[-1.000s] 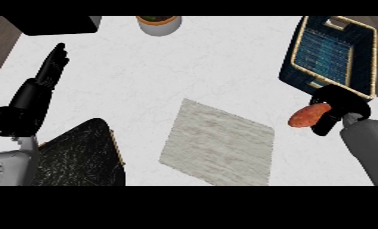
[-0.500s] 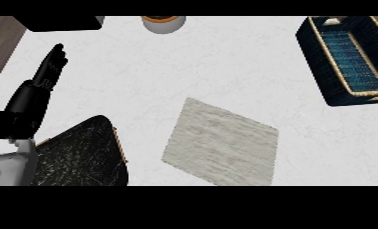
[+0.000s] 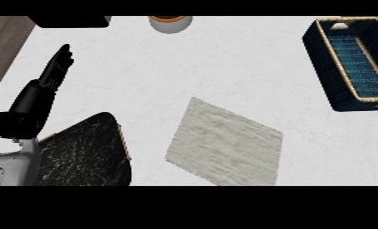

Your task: Pick the sweet potato from the placemat and place it in the basket

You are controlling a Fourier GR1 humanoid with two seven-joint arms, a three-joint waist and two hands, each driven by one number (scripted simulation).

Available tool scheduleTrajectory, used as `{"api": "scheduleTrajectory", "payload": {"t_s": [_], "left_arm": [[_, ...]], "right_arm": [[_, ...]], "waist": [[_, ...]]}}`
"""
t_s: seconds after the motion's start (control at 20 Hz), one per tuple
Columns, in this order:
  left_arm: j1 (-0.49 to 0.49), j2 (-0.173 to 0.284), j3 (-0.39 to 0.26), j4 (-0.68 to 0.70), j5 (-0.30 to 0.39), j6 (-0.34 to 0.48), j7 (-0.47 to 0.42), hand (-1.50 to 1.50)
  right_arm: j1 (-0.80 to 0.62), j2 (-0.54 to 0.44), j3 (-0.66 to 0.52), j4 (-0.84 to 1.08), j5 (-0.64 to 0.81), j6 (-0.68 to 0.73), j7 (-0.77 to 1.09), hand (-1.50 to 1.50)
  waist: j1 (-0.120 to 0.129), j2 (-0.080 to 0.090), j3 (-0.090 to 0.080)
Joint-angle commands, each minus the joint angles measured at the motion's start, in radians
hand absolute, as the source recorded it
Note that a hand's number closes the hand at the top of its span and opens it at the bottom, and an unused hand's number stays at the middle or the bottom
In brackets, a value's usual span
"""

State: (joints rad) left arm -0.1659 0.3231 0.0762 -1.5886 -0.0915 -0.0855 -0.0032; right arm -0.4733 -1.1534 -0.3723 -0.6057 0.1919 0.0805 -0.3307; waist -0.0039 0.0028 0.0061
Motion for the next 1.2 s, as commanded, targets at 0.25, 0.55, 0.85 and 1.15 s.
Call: {"api": "scheduleTrajectory", "payload": {"t_s": [0.25, 0.55, 0.85, 1.15], "left_arm": [[-0.072, -0.014, -0.012, 0.045, -0.024, 0.003, 0.008, 0.00], [-0.062, -0.048, -0.036, 0.027, -0.039, 0.015, 0.007, 0.00], [-0.071, -0.030, -0.019, 0.003, -0.025, -0.008, 0.033, 0.00], [-0.025, -0.057, -0.040, 0.006, -0.064, 0.021, -0.017, 0.00]], "right_arm": [[-0.234, -0.165, -0.045, 0.082, -0.066, 0.258, -0.082, 1.50], [-0.449, -0.110, 0.064, 0.048, -0.020, 0.342, 0.115, 1.50], [-0.627, -0.033, 0.142, 0.027, 0.029, 0.368, 0.299, 1.50], [-0.739, 0.069, 0.224, 0.066, 0.101, 0.395, 0.397, 1.50]], "waist": [[0.032, 0.005, -0.005], [0.046, 0.005, -0.006], [0.046, 0.003, -0.007], [0.047, 0.004, -0.007]]}}
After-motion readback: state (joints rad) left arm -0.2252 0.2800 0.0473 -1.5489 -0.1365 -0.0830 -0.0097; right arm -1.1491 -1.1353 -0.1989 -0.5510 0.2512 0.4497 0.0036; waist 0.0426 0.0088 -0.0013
